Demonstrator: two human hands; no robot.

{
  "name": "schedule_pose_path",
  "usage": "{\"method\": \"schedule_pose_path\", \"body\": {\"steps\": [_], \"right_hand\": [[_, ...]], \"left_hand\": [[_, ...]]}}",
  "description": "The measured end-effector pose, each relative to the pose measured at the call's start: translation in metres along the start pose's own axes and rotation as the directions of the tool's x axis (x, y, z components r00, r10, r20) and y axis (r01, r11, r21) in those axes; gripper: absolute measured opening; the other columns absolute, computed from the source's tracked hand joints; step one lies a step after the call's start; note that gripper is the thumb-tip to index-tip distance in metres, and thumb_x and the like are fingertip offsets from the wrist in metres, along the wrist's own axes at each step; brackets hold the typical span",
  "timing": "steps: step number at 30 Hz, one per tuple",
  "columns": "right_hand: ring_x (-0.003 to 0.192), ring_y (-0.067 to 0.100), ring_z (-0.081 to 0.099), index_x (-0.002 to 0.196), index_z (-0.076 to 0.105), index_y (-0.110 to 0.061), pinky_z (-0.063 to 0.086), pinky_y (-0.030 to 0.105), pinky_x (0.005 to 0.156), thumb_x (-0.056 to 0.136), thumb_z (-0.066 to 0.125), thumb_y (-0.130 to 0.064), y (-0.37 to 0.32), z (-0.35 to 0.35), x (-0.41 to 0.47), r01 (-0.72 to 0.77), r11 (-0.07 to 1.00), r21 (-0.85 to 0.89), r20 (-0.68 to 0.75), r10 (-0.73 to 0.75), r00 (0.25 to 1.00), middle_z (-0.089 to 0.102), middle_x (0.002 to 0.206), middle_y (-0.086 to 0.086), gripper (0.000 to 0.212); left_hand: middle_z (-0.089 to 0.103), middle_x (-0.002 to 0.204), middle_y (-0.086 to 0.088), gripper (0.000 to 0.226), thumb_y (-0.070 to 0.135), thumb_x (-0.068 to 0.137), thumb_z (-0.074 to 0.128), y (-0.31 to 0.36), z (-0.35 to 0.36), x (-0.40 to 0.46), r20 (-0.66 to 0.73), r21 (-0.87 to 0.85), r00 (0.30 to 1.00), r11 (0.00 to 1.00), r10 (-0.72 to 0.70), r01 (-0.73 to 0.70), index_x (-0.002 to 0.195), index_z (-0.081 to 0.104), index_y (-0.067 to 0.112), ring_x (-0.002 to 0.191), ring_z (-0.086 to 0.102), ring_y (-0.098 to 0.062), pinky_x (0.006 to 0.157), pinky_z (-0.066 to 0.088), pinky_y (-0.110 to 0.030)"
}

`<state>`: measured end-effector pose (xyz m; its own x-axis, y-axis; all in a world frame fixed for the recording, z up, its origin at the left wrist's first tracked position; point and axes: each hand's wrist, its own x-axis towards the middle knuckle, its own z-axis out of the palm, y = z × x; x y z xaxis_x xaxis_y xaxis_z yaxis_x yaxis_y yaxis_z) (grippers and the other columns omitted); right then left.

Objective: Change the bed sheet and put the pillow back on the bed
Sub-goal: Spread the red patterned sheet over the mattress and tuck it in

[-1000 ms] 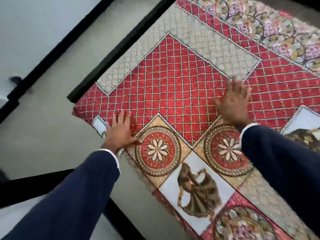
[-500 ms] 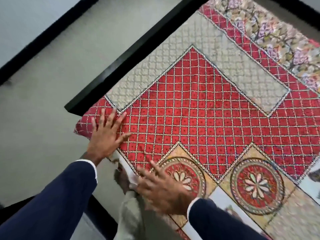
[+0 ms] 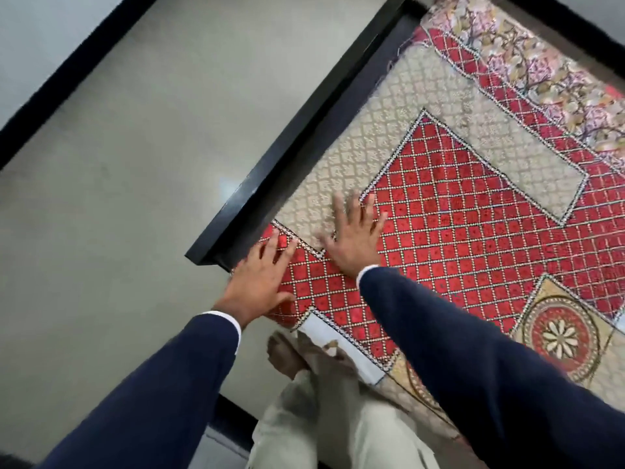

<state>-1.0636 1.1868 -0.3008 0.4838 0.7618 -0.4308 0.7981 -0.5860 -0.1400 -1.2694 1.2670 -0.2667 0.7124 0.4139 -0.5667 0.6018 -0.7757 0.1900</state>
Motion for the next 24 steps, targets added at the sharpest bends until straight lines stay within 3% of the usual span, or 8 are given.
{"method": "schedule_pose_path", "body": {"steps": [3,5,8,10,12,14,18,24], "right_hand": [[0.146,0.039,-0.032,0.156,-0.021,-0.029,-0.008,0.071,0.114,0.094,0.021,-0.076,-0.053,0.01,-0.031,0.306,0.948,-0.091,0.134,-0.292,0.947,-0.032,0.161,0.007,0.088],[0.147,0.04,-0.028,0.157,-0.018,-0.029,-0.004,0.07,0.115,0.09,0.033,-0.076,-0.073,0.011,-0.058,0.421,0.902,-0.098,0.252,-0.386,0.887,-0.028,0.163,0.006,0.096],[0.151,0.038,-0.016,0.16,0.0,-0.024,-0.001,0.067,0.119,0.09,0.043,-0.069,-0.091,-0.016,-0.062,0.464,0.884,-0.053,0.421,-0.401,0.813,-0.014,0.167,0.004,0.094],[0.151,0.037,0.012,0.156,0.026,-0.02,0.022,0.06,0.118,0.092,0.052,-0.054,-0.101,-0.047,-0.048,0.503,0.864,0.033,0.492,-0.452,0.744,0.013,0.166,0.007,0.077],[0.135,0.033,0.043,0.148,0.04,-0.016,0.044,0.049,0.107,0.092,0.059,-0.037,-0.111,-0.088,-0.026,0.536,0.837,0.11,0.465,-0.52,0.716,0.037,0.152,0.009,0.062],[0.13,0.032,0.049,0.149,0.039,-0.017,0.048,0.048,0.103,0.093,0.06,-0.036,-0.128,-0.134,0.001,0.53,0.843,0.091,0.352,-0.525,0.775,0.041,0.15,0.009,0.063],[0.142,0.034,0.036,0.155,0.026,-0.018,0.032,0.053,0.115,0.092,0.054,-0.054,-0.167,-0.221,0.057,0.476,0.877,-0.072,0.077,-0.471,0.879,0.029,0.16,0.011,0.077],[0.152,0.03,0.013,0.16,0.002,-0.022,0.01,0.062,0.121,0.094,0.045,-0.064,-0.237,-0.308,0.117,0.408,0.894,-0.183,-0.032,-0.42,0.907,0.002,0.168,0.003,0.09]], "left_hand": [[0.016,0.163,-0.014,0.116,0.043,0.084,0.074,-0.025,-0.002,-0.015,0.144,-0.124,0.988,0.989,-0.06,0.079,0.156,-0.017,0.034,0.134,0.043,-0.039,0.104,0.045,-0.05],[0.036,0.157,-0.008,0.103,0.04,0.089,0.065,-0.047,-0.005,-0.03,0.267,-0.214,0.96,0.967,-0.077,0.137,0.157,-0.012,0.032,0.127,0.054,-0.035,0.098,0.05,-0.048],[0.053,0.144,-0.002,0.072,0.04,0.096,0.048,-0.083,-0.044,-0.056,0.321,-0.043,0.946,0.997,-0.049,0.067,0.157,0.01,0.034,0.118,0.062,-0.032,0.088,0.052,-0.043],[0.051,0.144,-0.002,0.061,0.035,0.098,0.045,-0.102,-0.077,-0.064,0.239,0.066,0.97,0.998,-0.038,0.023,0.155,0.023,0.03,0.119,0.06,-0.03,0.09,0.052,-0.042],[0.049,0.145,-0.002,0.059,0.035,0.097,0.046,-0.117,-0.118,-0.063,0.091,0.133,0.995,0.991,-0.045,0.032,0.152,0.03,0.025,0.121,0.058,-0.029,0.092,0.05,-0.043],[0.043,0.151,-0.004,0.06,0.038,0.096,0.049,-0.13,-0.161,-0.058,-0.043,0.164,0.997,0.984,-0.062,0.068,0.152,0.031,0.021,0.128,0.053,-0.03,0.096,0.048,-0.046],[0.023,0.164,-0.008,0.07,0.044,0.098,0.047,-0.154,-0.243,-0.041,-0.2,0.213,0.976,0.968,-0.087,0.13,0.157,0.02,0.019,0.146,0.03,-0.034,0.109,0.038,-0.054],[-0.001,0.168,-0.006,0.074,0.048,0.1,0.041,-0.21,-0.347,-0.017,-0.331,0.214,0.941,0.966,-0.071,0.148,0.159,0.008,0.02,0.154,0.004,-0.037,0.117,0.014,-0.067]]}}
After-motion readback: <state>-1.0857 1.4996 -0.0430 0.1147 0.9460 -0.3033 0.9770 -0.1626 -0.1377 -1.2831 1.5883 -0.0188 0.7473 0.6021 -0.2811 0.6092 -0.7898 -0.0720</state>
